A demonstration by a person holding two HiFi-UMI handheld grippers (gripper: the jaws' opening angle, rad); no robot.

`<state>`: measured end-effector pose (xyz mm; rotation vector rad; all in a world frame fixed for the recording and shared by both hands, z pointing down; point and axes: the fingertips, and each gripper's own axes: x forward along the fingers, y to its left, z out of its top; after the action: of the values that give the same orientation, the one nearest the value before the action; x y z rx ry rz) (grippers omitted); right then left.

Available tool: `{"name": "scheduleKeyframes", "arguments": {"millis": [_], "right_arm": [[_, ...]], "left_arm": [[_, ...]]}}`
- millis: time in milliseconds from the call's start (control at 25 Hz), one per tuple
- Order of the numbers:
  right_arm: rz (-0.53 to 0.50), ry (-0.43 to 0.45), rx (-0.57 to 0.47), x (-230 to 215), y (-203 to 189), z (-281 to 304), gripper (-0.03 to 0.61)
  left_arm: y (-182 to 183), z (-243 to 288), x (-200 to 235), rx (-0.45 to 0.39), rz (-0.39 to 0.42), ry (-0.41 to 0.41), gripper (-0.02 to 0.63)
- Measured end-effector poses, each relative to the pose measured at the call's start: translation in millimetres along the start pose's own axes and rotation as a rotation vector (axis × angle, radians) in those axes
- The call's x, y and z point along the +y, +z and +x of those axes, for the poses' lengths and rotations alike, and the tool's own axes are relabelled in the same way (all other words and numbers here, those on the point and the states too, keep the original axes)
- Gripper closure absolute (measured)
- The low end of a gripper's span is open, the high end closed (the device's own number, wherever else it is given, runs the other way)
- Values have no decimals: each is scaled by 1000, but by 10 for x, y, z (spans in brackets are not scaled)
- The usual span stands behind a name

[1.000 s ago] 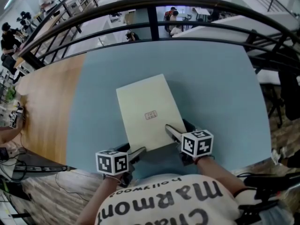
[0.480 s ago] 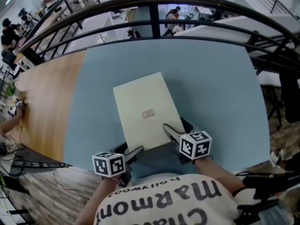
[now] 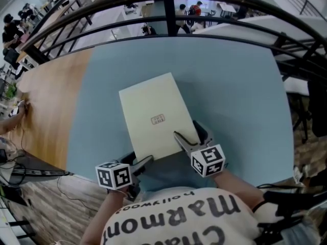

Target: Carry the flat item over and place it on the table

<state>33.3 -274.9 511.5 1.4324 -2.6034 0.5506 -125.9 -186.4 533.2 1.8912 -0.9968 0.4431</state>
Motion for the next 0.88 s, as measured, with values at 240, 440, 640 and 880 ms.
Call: {"name": "scheduleKeyframes", "arguments": {"millis": [240,440,640,880], "right_arm": [[-13,24,-2,-14,8,43,216],[-21,37,0,-13,5,47,216],[-41,56,-12,7,31,53,216],[-51,62,-22,6,6,57,216]], "left_arm": [[-13,7,22,-37,-60,28,259],[10,-19,22,-61,-20,90,259],[19,-77,-1,-121,-5,157,261],[12,-130,-7,-215,61,272,262]]}}
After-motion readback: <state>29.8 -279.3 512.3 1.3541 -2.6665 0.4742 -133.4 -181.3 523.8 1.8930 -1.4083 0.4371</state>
